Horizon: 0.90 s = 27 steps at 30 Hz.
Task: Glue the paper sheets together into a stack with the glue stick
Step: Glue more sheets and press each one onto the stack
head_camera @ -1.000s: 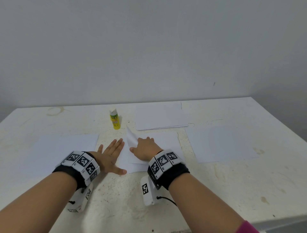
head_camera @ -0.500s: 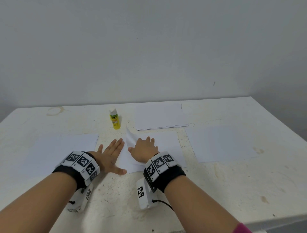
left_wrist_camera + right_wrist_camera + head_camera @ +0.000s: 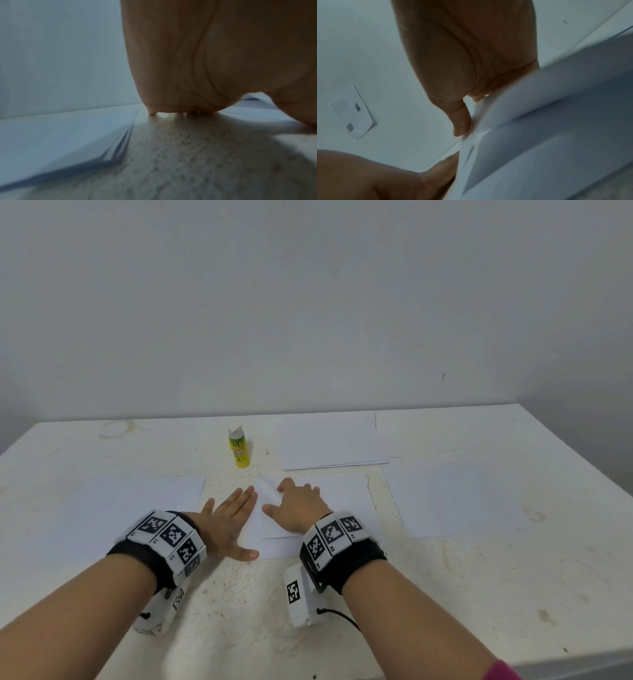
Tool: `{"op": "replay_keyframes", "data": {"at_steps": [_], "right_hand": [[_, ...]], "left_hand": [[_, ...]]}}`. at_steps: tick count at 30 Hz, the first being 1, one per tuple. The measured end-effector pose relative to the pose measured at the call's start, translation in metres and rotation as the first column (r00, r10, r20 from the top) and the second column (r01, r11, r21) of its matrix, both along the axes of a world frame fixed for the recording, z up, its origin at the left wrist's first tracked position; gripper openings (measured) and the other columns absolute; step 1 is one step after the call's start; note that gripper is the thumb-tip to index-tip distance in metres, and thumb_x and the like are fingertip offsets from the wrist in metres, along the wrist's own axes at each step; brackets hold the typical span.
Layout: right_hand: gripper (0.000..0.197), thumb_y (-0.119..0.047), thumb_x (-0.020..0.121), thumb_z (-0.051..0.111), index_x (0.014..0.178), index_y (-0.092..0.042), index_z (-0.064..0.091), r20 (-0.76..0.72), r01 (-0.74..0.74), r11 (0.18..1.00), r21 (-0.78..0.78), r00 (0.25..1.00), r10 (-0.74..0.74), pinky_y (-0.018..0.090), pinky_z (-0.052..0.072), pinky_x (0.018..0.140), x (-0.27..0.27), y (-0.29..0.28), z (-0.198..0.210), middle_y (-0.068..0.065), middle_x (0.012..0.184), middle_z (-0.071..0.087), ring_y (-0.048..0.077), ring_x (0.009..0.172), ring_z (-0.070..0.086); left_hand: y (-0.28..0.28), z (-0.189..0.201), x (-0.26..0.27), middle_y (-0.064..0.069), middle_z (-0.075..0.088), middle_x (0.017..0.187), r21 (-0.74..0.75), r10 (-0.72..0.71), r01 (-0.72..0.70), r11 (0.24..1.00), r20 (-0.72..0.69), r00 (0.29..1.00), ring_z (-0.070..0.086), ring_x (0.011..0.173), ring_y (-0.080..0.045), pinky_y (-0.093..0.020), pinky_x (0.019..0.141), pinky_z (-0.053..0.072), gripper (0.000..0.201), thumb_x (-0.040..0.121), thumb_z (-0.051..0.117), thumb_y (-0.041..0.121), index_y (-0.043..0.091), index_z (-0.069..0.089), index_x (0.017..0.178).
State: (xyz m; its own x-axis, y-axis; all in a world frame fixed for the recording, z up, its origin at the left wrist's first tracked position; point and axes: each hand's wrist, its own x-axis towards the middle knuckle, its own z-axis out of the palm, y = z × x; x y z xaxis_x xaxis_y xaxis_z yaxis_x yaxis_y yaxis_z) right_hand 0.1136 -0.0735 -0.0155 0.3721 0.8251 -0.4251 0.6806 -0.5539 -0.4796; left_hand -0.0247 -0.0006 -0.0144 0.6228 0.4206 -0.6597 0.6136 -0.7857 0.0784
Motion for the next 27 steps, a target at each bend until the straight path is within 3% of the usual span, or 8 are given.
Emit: {"op": "replay_keyframes", "data": {"at_steps": [4, 7, 10, 12, 16, 22, 25, 27], "right_hand": [[0.065, -0.056, 0.092, 0.046, 0.143, -0.017, 0.038, 0.035, -0.054, 0.995, -0.084, 0.998, 0.057, 0.052, 0.022, 0.114, 0.001, 0.005, -0.006, 0.02, 0.151, 0.029, 0.036, 0.143, 0.015], [0.063, -0.054, 0.092, 0.047, 0.142, -0.017, 0.04, 0.043, -0.051, 0.995, -0.082, 0.998, 0.054, 0.051, 0.022, 0.115, 0.002, 0.005, -0.007, 0.018, 0.153, 0.027, 0.035, 0.144, 0.011], [0.062, -0.052, 0.093, 0.047, 0.143, -0.017, 0.039, 0.056, -0.054, 0.995, -0.084, 0.997, 0.058, 0.051, 0.023, 0.114, 0.002, 0.004, -0.006, 0.017, 0.153, 0.026, 0.035, 0.144, 0.011], [0.06, -0.049, 0.094, 0.047, 0.143, -0.017, 0.039, 0.063, -0.055, 0.995, -0.082, 0.996, 0.06, 0.051, 0.026, 0.113, 0.001, 0.003, -0.004, 0.018, 0.152, 0.026, 0.035, 0.143, 0.013], [0.052, -0.036, 0.095, 0.047, 0.143, -0.018, 0.039, 0.051, -0.056, 0.995, -0.081, 0.997, 0.061, 0.051, 0.026, 0.113, 0.001, -0.001, 0.001, 0.017, 0.152, 0.024, 0.034, 0.143, 0.012], [0.068, -0.034, 0.083, 0.068, 0.141, -0.02, 0.036, 0.093, -0.09, 0.992, -0.089, 0.991, 0.098, 0.048, 0.035, 0.106, -0.001, -0.003, 0.001, 0.014, 0.14, 0.032, 0.033, 0.134, 0.024], [0.071, -0.032, 0.079, 0.071, 0.138, -0.02, 0.034, 0.143, -0.056, 0.995, -0.08, 0.987, 0.067, 0.048, 0.034, 0.106, -0.006, -0.002, -0.003, 0.015, 0.14, 0.031, 0.034, 0.135, 0.023], [0.08, -0.037, 0.077, 0.074, 0.141, -0.019, 0.029, 0.142, -0.054, 0.994, -0.096, 0.988, 0.067, 0.051, 0.029, 0.109, -0.008, -0.001, -0.003, 0.018, 0.146, 0.024, 0.038, 0.14, 0.015]], "left_hand": [[0.002, -0.001, -0.002, -0.011, -0.043, 0.147, 0.001, 0.034, -0.034, 0.999, 0.001, 0.999, -0.031, 0.141, -0.024, -0.047, 0.116, -0.009, 0.171, 0.005, -0.003, 0.104, 0.002, -0.036, 0.138], [0.004, 0.0, -0.006, -0.013, -0.042, 0.147, -0.004, 0.034, -0.034, 0.999, -0.019, 0.999, -0.03, 0.141, -0.025, -0.043, 0.116, -0.009, 0.173, 0.005, 0.002, 0.104, 0.001, -0.035, 0.139], [0.003, -0.001, -0.006, -0.013, -0.039, 0.15, 0.02, 0.051, -0.05, 0.999, -0.023, 0.998, -0.028, 0.142, -0.025, -0.044, 0.117, -0.008, 0.165, 0.019, 0.018, 0.098, 0.0, -0.031, 0.142], [0.002, -0.003, -0.005, -0.013, -0.036, 0.151, 0.056, 0.05, -0.05, 0.997, -0.015, 0.999, -0.026, 0.143, -0.025, -0.044, 0.117, -0.007, 0.16, 0.022, 0.017, 0.093, 0.0, -0.029, 0.143], [0.003, -0.006, -0.006, -0.012, -0.035, 0.152, 0.063, 0.029, -0.028, 0.998, -0.019, 0.999, -0.025, 0.144, -0.024, -0.044, 0.117, -0.006, 0.177, 0.001, 0.0, 0.103, 0.001, -0.028, 0.144], [0.004, -0.004, -0.008, -0.013, -0.032, 0.153, 0.085, 0.029, -0.029, 0.996, -0.004, 1.0, -0.022, 0.145, -0.025, -0.043, 0.119, -0.003, 0.154, 0.026, 0.016, 0.089, 0.001, -0.025, 0.146], [0.007, -0.001, -0.008, -0.013, -0.032, 0.153, 0.06, -0.007, 0.009, 0.998, -0.022, 1.0, -0.021, 0.145, -0.026, -0.042, 0.12, -0.002, 0.173, 0.01, 0.008, 0.103, 0.002, -0.024, 0.146], [0.008, -0.001, -0.009, -0.013, -0.032, 0.153, 0.06, -0.013, 0.014, 0.998, -0.018, 1.0, -0.022, 0.145, -0.025, -0.042, 0.12, -0.003, 0.178, 0.002, -0.002, 0.103, 0.002, -0.024, 0.146]]}}
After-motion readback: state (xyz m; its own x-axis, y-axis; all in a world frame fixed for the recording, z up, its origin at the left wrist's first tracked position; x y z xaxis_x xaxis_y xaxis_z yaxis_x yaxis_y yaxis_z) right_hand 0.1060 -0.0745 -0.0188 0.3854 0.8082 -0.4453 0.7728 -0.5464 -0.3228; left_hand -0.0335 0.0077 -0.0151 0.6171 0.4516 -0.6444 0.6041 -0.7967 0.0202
